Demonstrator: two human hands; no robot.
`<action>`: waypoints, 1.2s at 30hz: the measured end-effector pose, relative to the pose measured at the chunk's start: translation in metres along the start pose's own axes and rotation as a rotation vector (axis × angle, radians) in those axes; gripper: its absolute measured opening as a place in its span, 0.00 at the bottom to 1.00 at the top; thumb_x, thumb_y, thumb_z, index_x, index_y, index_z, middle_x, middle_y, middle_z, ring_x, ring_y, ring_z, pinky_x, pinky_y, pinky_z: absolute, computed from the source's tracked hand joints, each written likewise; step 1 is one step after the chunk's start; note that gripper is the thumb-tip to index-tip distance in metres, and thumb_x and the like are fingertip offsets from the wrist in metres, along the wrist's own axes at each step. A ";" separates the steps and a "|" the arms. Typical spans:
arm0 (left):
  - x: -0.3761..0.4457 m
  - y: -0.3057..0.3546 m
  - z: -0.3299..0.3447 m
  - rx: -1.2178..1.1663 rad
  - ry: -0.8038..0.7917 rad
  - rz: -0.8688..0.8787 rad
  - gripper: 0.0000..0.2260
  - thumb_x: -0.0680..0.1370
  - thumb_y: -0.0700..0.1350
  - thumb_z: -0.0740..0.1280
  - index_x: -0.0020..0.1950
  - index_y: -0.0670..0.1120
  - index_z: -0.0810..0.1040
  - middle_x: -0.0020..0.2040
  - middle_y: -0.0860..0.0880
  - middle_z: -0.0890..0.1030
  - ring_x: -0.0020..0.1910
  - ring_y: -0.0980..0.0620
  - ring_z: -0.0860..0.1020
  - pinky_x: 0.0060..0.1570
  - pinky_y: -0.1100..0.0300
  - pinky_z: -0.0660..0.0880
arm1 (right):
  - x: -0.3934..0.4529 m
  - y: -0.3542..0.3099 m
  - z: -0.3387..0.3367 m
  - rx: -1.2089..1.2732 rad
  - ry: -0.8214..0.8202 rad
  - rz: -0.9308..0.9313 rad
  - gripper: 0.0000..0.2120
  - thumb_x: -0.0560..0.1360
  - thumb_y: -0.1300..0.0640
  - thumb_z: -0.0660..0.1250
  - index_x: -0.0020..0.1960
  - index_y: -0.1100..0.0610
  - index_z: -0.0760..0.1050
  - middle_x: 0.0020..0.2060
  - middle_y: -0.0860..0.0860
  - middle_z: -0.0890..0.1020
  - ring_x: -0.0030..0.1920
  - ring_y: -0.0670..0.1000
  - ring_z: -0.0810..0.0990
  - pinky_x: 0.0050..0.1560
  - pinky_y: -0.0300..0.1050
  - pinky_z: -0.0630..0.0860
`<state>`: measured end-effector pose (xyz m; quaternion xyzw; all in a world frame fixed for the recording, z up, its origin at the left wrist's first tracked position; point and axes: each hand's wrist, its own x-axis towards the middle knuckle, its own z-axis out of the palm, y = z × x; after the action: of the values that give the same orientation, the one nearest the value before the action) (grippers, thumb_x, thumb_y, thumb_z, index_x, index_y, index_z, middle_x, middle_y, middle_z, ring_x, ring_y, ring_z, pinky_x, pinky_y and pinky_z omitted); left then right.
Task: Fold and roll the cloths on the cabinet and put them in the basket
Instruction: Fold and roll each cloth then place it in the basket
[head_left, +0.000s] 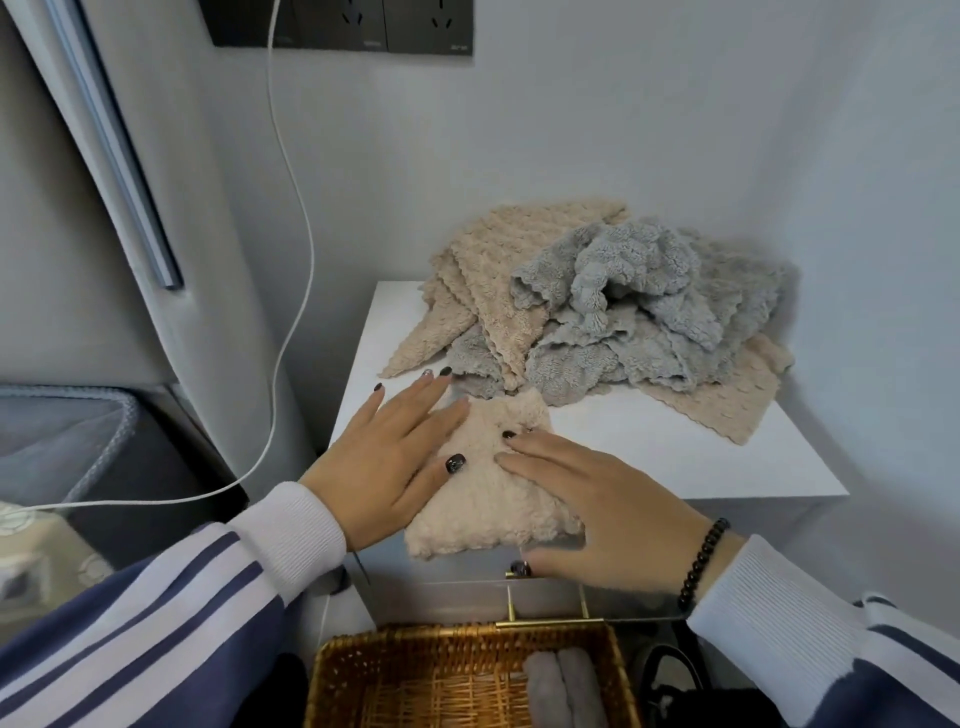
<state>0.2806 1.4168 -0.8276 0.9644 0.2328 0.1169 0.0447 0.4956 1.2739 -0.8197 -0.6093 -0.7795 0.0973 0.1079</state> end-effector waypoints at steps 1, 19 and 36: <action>-0.006 0.002 -0.001 0.003 0.062 0.056 0.29 0.80 0.62 0.42 0.77 0.51 0.57 0.78 0.47 0.56 0.77 0.50 0.51 0.74 0.44 0.51 | 0.000 0.000 0.001 -0.031 0.011 -0.003 0.40 0.70 0.38 0.67 0.77 0.46 0.54 0.75 0.39 0.54 0.73 0.37 0.50 0.71 0.33 0.50; -0.029 0.004 0.017 0.171 0.118 0.327 0.36 0.65 0.38 0.70 0.72 0.44 0.63 0.71 0.46 0.70 0.72 0.47 0.67 0.67 0.45 0.68 | -0.001 0.008 0.012 -0.246 0.241 -0.124 0.39 0.56 0.52 0.78 0.66 0.56 0.74 0.63 0.51 0.78 0.63 0.50 0.74 0.53 0.50 0.80; -0.016 0.014 0.011 -0.501 0.472 -0.338 0.27 0.76 0.64 0.58 0.35 0.40 0.76 0.32 0.47 0.74 0.35 0.51 0.73 0.37 0.58 0.69 | 0.020 0.016 -0.008 0.618 0.403 0.322 0.24 0.68 0.32 0.64 0.35 0.53 0.79 0.26 0.44 0.76 0.27 0.44 0.72 0.28 0.37 0.68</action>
<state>0.2752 1.3964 -0.8396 0.8180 0.3567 0.3803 0.2429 0.5078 1.2973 -0.8158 -0.6695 -0.5712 0.2215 0.4200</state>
